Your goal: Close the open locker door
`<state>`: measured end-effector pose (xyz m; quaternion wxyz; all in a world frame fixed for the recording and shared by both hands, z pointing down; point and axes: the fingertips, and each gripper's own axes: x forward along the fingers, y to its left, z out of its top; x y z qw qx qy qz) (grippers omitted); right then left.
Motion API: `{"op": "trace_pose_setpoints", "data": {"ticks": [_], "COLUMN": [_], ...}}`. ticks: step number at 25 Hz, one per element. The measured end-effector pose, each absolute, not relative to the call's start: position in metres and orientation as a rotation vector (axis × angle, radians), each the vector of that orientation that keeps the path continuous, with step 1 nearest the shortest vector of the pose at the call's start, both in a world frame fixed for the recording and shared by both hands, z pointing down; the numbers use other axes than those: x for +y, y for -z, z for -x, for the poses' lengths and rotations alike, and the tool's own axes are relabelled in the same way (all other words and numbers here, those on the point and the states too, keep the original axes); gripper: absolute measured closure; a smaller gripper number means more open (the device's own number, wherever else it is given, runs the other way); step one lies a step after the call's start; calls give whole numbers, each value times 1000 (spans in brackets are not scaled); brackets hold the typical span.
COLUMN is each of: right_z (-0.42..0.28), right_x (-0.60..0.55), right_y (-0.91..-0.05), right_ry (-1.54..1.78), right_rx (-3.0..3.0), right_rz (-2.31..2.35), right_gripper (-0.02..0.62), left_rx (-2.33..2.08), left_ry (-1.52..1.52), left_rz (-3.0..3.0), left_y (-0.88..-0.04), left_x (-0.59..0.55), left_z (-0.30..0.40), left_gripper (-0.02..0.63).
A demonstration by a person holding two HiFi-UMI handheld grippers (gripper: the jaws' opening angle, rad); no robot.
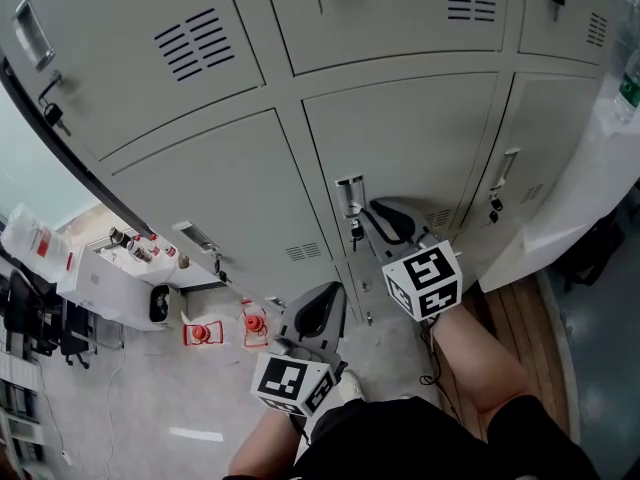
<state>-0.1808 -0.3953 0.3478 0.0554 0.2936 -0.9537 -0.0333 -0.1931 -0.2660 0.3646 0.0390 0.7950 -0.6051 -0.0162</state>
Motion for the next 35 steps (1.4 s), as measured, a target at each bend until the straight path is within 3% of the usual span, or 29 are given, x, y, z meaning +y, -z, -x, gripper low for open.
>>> {"op": "trace_pose_setpoints", "data": {"ticks": [12, 35], "right_z": [135, 22], "right_x": [-368, -264], "right_y": [-344, -360], "right_ry": [132, 22], "right_rx": [-2892, -2925], "right_rz": [-857, -707], "right_gripper": [541, 541], "left_rx": [-1894, -1928], "left_ry": [62, 62], "left_rz": [-2438, -2385], "left_y": [-355, -359], "left_x": [-250, -178], "left_z": [148, 45], "left_gripper": [589, 589]}}
